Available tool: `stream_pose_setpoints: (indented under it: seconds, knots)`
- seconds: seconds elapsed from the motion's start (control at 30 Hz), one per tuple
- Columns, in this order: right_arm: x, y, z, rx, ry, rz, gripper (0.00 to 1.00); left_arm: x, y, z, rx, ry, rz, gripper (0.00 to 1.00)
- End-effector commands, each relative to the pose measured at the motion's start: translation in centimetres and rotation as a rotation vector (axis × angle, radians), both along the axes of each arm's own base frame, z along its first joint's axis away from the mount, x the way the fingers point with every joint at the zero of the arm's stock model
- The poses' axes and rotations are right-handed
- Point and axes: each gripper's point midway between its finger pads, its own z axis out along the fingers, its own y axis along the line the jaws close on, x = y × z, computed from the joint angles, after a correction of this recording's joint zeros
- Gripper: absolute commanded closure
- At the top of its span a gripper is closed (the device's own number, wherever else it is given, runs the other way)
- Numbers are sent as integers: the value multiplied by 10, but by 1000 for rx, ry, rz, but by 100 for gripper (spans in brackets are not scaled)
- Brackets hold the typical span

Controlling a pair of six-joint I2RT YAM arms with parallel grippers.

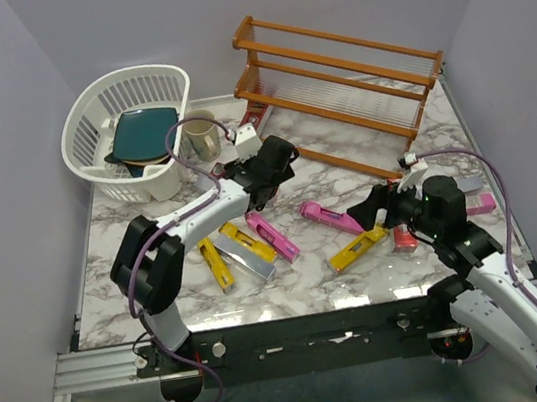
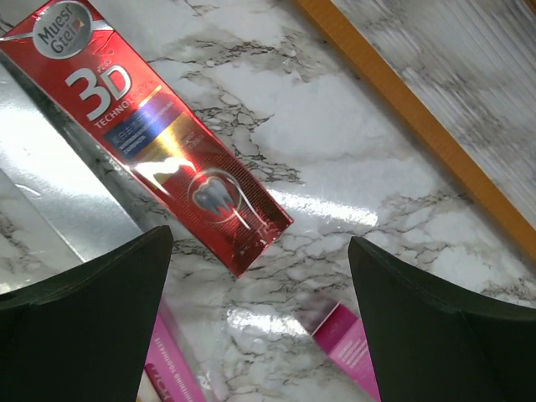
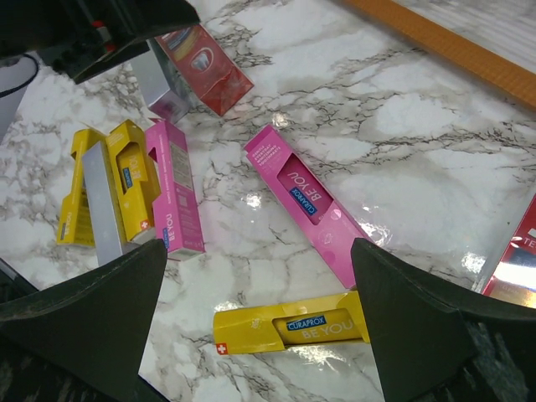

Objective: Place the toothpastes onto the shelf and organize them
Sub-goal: Pick up the toothpaste from the center of the board.

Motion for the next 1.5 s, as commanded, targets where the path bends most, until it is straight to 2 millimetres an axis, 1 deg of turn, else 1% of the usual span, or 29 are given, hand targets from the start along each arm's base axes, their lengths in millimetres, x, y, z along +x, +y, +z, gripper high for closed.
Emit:
stream_pose_setpoints:
  seconds: [0.0, 0.13, 0.33, 0.6, 0.73, 0.87, 0.93, 1.07, 1.13, 1.23, 1.27, 1.3, 1.47]
  knots:
    - [0, -1, 7, -2, -49, 0, 0, 11, 2, -21, 82, 62, 139, 1]
    - [-1, -1, 7, -2, -58, 5, 0, 14, 1, -38, 112, 104, 174, 1]
    - [-1, 0, 2, 3, -54, 10, 0, 13, 9, -49, 121, 111, 244, 1]
    - [-3, 1, 1, 4, -59, 17, 0, 23, 6, -70, 120, 155, 253, 1]
    - [-3, 2, 1, 7, -58, 24, 0, 27, 7, -75, 112, 162, 259, 2]
    - [-3, 3, 0, 5, -58, 28, 0, 25, 9, -79, 108, 167, 265, 5]
    - [-2, 3, -1, 6, -54, 29, 0, 23, 9, -81, 106, 175, 264, 6]
    - [-2, 4, -1, 4, -54, 34, 0, 17, 10, -87, 103, 195, 254, 16]
    - [-1, 4, -2, 3, -47, 31, 0, 11, 9, -91, 97, 220, 239, 19]
    - [-1, 4, -3, 0, -42, 31, 0, 0, 9, -95, 82, 244, 214, 26]
    - [-1, 4, -3, -1, -41, 31, 0, -4, 7, -96, 78, 252, 197, 30]
    - [-1, 3, -3, -1, -42, 30, 0, -11, 9, -96, 80, 259, 184, 33]
    - [-1, 3, -3, -2, -41, 25, 0, -31, 1, -96, 93, 271, 78, 38]
